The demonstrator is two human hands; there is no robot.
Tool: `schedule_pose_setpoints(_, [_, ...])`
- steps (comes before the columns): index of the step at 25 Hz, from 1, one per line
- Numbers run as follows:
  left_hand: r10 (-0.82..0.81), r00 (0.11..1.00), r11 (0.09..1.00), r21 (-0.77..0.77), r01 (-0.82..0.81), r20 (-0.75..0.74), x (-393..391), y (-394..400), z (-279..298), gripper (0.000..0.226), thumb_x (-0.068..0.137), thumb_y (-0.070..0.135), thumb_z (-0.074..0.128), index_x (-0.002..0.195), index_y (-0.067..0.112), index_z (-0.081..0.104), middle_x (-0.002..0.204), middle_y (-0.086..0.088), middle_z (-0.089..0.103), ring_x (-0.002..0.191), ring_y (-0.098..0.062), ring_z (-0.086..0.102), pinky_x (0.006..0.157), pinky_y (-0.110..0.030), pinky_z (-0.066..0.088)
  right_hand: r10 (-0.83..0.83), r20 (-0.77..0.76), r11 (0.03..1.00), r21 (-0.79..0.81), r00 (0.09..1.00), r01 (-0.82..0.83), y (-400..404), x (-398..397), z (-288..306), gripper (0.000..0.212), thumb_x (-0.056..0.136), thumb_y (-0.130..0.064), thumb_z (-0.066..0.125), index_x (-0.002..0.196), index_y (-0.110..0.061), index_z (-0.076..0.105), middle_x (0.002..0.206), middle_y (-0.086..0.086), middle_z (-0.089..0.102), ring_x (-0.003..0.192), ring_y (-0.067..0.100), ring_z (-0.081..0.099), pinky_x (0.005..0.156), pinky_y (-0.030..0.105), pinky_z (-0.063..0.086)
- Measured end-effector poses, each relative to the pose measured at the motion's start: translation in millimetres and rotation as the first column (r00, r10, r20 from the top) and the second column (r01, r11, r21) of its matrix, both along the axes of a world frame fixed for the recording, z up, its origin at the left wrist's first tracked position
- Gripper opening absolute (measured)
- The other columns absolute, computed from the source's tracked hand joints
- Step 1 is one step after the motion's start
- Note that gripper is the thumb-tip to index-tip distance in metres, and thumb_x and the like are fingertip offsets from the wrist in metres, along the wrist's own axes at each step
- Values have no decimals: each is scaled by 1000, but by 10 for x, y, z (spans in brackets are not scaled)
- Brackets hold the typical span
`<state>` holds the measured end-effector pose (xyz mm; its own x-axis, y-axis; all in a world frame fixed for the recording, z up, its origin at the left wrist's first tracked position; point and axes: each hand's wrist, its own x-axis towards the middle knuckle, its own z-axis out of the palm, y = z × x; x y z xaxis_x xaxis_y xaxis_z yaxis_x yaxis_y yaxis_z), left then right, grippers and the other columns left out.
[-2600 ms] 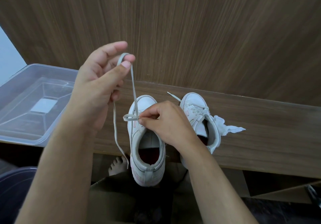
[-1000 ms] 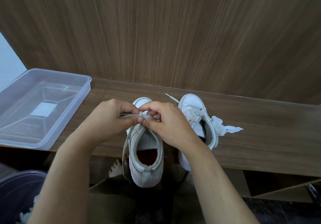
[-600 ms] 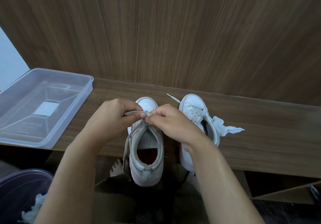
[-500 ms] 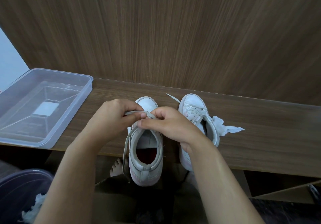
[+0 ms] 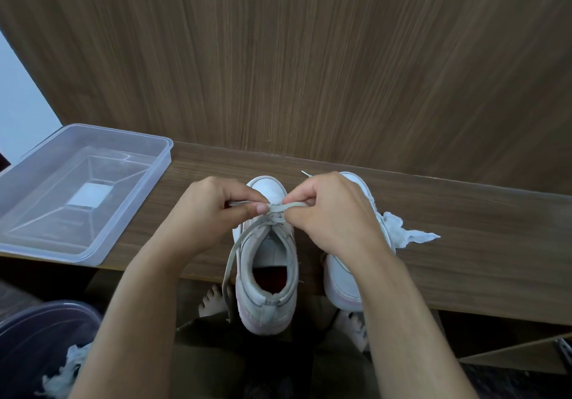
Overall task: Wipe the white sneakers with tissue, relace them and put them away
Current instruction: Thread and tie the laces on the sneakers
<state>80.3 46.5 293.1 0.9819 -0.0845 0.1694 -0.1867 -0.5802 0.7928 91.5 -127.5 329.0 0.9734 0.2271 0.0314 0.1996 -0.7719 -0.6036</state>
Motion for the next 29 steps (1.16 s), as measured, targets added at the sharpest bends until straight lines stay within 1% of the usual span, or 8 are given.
schedule_pose_setpoints(3, [35, 999, 999, -36, -34, 32, -15, -26, -7, 9, 81, 23, 68, 78, 31, 73, 68, 26, 64, 67, 2, 58, 61, -10, 39, -77, 38, 992, -102, 996, 81, -7, -63, 105, 10, 72, -23, 63, 75, -25, 72, 62, -4, 63, 66, 15, 59, 53, 25, 41])
schedule_pose_setpoints(7, [37, 999, 999, 29, -38, 19, -28, -33, -34, 13, 83, 28, 67, 76, 39, 71, 81, 27, 67, 81, 0, 61, 69, -15, 45, -96, 138, 976, -182, 986, 120, -27, -70, 71, 5, 73, -25, 62, 73, -26, 67, 62, -10, 59, 69, 13, 55, 69, 29, 39])
schedule_pose_setpoints(11, [40, 999, 999, 26, -39, -8, -27, -20, -29, 11, 83, 30, 66, 77, 38, 71, 85, 23, 68, 83, -2, 62, 74, -22, 47, -106, -61, 977, 177, 993, 115, -103, -7, 6, 9, 71, -17, 66, 70, -24, 72, 57, -6, 63, 59, 9, 57, 56, 28, 47])
schedule_pose_setpoints(15, [56, 997, 998, 10, -56, -50, -14, -38, -45, 11, 84, 32, 65, 76, 35, 72, 80, 15, 70, 80, -5, 63, 73, -27, 48, -52, -232, 910, 389, 971, 142, -138, 40, -3, 13, 70, -8, 61, 62, -16, 69, 65, 8, 64, 63, 14, 54, 67, 36, 49])
schedule_pose_setpoints(18, [83, 994, 996, 21, -81, -74, 3, -45, -59, 12, 85, 31, 64, 78, 30, 73, 77, 6, 71, 78, -11, 63, 73, -31, 49, 15, -254, 940, 333, 967, 73, -232, 66, 43, 11, 70, -6, 63, 64, -11, 71, 61, -2, 63, 64, 10, 53, 65, 31, 44])
schedule_pose_setpoints(21, [132, 983, 991, 12, -132, -123, 16, -45, -91, 12, 85, 29, 64, 78, 28, 74, 75, 5, 71, 77, -12, 64, 70, -29, 48, 55, -254, 972, 237, 966, 7, -333, 39, 130, 9, 68, -11, 67, 69, -17, 74, 64, 7, 67, 59, 12, 51, 59, 29, 41])
schedule_pose_setpoints(26, [290, 935, 950, -52, -306, -204, 24, -76, -174, 10, 85, 25, 66, 77, 24, 73, 75, 10, 71, 80, -4, 62, 65, -20, 44, 80, -262, 993, 109, 962, -53, -403, -30, 236, 9, 66, -14, 68, 69, -21, 74, 53, 2, 50, 48, 15, 35, 48, 25, 30])
schedule_pose_setpoints(29, [344, 907, 926, -74, -370, -242, 21, -116, -205, 12, 84, 24, 66, 74, 21, 73, 74, 8, 70, 81, -11, 64, 68, -25, 46, 96, -272, 995, 32, 957, -91, -397, -101, 263, 11, 65, -15, 67, 71, -22, 74, 56, 3, 62, 45, 11, 42, 47, 21, 33])
